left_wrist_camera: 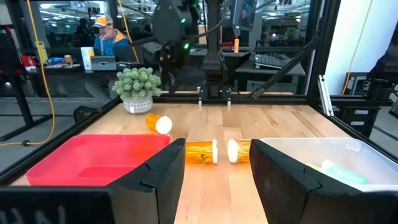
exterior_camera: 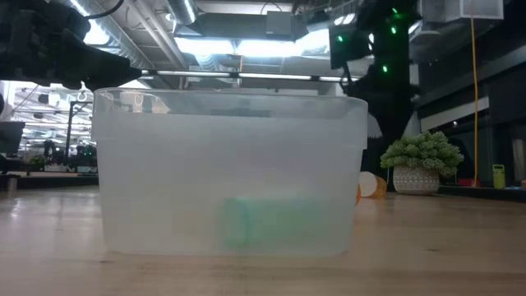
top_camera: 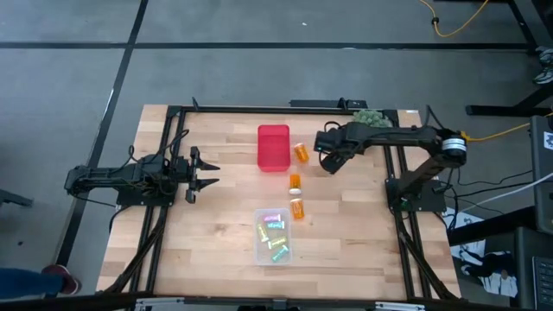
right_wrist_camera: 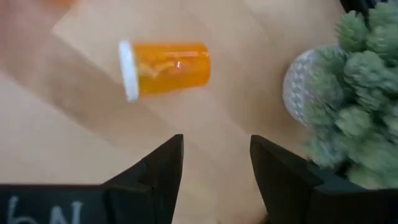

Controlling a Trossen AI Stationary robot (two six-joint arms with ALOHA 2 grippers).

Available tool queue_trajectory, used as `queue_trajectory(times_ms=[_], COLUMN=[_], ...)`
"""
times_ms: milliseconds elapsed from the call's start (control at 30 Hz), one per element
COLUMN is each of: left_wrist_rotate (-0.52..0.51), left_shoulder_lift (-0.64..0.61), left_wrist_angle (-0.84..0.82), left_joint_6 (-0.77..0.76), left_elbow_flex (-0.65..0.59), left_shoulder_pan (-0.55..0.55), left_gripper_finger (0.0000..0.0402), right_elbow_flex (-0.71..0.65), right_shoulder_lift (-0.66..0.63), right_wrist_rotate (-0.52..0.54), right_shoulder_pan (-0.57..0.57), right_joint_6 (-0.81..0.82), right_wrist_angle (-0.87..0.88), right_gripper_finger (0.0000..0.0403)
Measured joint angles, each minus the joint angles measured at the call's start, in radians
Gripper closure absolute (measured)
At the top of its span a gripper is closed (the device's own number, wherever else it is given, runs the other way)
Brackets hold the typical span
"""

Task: Pick and place medicine bottles into bin by pill shape (circle, oval)
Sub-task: Move the large orange pill bottles to the center of the table

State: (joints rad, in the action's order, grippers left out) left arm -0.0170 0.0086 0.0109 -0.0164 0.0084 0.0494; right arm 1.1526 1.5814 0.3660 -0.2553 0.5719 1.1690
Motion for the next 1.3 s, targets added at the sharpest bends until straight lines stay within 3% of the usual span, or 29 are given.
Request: queue_trajectory(times_ms=[200,367,633,767,900,1300], left_wrist_rotate=[0.000,0.000,0.000,0.000,0.000,0.000], left_shoulder_lift=[0.000,0.000,0.000,0.000,0.000,0.000], left_wrist_angle=[0.000,0.000,0.000,0.000,0.000,0.000], left_joint_6=[0.000,0.000,0.001,0.001,0.001,0.003], left_elbow_flex=[0.000,0.000,0.000,0.000,0.000,0.000], left_shoulder_pan=[0.000,0.000,0.000,0.000,0.000,0.000], left_gripper_finger=[0.0228,0.0228,0.0228,0.0228,0.0228,0.0228], right_elbow_flex=[-0.172,-0.218,-0.291,-0.336,-0.366,-0.384], right_shoulder_lift=[-0.027,-0.022,-0.015,-0.012,-0.001,0.001], right_wrist_rotate=[0.000,0.069,0.034,0.023,-0.056,-0.188], right_shoulder_pan=[-0.019,-0.068,-0.133,-0.132,-0.130,0.024], right_joint_6=[-0.187,-0.073,0.192,0.243,0.239,0.360], right_wrist_angle=[-0.316,-0.484,-0.581,-0.669,-0.700,-0.653], right_gripper_finger=[0.0215,0.0215,0.0215,0.0215,0.0215,0.0215])
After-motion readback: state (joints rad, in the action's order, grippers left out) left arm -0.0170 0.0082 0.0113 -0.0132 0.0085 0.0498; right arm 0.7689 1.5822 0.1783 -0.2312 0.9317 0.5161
